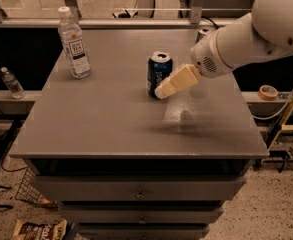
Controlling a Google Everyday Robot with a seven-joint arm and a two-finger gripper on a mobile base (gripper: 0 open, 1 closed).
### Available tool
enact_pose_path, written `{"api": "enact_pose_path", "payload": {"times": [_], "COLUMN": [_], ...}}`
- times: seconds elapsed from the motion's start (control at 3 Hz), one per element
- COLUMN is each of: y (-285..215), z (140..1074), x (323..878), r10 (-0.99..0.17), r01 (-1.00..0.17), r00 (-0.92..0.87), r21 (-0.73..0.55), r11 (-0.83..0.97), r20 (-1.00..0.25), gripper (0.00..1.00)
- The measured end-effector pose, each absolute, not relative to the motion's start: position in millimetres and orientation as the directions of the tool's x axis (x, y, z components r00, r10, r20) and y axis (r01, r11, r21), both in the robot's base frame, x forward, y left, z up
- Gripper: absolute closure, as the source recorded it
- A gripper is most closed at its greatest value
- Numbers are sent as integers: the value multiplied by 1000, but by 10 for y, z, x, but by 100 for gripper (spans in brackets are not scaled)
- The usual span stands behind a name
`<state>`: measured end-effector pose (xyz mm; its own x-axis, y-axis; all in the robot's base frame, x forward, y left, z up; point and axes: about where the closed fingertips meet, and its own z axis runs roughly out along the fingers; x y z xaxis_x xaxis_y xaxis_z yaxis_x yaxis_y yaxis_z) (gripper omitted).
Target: Move pepsi can near blue plastic bottle
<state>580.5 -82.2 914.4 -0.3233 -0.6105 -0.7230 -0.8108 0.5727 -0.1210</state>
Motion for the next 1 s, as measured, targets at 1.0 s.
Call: {"api": "enact_pose_path", "payload": {"times": [1.0], "y": [-206], "z": [9069], "x": [6004], "r10": [-618], "r01": [-878], "r00": [-249], "r21": [-96], "r11": [470], "r20": [-746], "gripper": [17]}}
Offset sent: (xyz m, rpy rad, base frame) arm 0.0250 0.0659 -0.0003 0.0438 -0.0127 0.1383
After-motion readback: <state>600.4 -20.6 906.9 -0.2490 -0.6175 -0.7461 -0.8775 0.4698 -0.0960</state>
